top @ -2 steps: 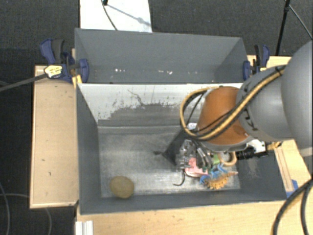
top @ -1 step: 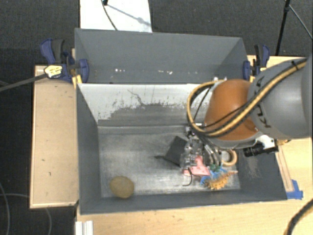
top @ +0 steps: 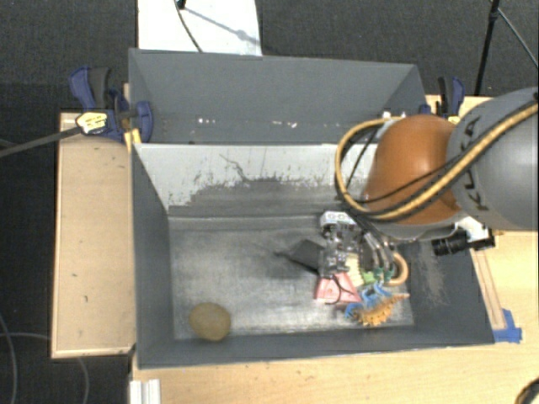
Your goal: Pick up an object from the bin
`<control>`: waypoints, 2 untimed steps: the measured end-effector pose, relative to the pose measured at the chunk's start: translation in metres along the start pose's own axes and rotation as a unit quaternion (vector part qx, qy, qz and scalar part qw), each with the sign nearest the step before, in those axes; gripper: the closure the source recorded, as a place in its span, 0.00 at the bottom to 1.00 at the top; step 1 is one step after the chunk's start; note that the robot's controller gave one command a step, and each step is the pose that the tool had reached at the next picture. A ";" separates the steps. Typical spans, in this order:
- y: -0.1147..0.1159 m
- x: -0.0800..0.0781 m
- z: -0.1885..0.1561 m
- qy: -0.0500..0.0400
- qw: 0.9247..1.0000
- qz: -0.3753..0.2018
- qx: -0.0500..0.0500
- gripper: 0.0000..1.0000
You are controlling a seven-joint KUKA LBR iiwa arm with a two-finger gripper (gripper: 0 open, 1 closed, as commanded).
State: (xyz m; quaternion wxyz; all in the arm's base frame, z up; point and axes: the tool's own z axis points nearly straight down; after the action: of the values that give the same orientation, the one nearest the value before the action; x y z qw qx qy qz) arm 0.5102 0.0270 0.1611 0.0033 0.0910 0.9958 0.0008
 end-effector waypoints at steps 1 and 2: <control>0.000 0.005 -0.031 0.004 1.000 -0.019 0.001 1.00; -0.006 0.008 -0.001 -0.003 1.000 -0.003 -0.001 1.00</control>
Offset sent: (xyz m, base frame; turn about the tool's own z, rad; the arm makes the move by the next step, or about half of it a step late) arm -0.0205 -0.0126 -0.0679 0.0673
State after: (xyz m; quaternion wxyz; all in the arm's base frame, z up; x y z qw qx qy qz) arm 0.5011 0.0225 0.1616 0.0062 0.0884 0.9961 0.0011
